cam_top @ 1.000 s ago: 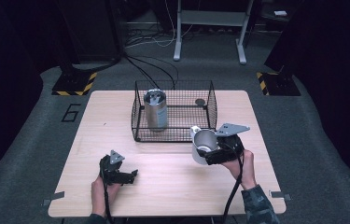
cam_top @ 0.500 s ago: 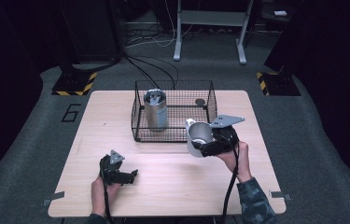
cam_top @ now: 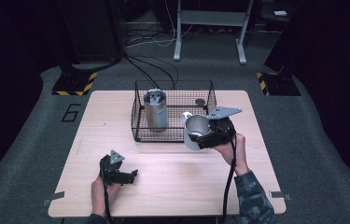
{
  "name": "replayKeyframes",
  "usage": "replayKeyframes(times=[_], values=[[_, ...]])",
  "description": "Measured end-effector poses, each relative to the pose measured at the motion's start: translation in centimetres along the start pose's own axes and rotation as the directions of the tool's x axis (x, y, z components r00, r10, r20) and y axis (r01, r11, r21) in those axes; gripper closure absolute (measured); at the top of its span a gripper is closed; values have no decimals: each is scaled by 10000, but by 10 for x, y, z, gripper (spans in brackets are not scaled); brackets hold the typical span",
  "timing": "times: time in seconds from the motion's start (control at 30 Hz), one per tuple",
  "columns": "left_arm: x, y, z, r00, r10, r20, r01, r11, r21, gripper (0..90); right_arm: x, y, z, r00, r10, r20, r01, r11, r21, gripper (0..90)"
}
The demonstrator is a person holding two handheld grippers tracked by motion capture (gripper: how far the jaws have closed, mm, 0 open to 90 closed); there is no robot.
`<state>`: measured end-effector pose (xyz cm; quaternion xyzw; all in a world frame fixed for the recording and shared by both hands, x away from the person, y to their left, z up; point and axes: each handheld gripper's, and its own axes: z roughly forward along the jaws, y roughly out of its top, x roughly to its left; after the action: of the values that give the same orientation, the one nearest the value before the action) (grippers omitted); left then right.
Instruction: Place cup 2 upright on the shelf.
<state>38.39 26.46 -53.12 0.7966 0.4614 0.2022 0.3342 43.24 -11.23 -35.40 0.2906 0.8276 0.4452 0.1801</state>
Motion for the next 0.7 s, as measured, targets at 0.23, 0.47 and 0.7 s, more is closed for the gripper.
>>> replayKeyframes(times=[0.23,0.47,0.7], values=[[0,0,0,10000,-3,-1,3,10000,-2,4,-3,10,3,9999,-111,34,111,9999,-10,60],[0,0,0,10000,-2,-2,2,10000,-3,4,-7,16,7,9999,-57,85,58,10000,-53,60],[0,0,0,10000,-3,-9,3,10000,-3,4,-14,23,11,10000,2,76,-1,9999,-139,60]])
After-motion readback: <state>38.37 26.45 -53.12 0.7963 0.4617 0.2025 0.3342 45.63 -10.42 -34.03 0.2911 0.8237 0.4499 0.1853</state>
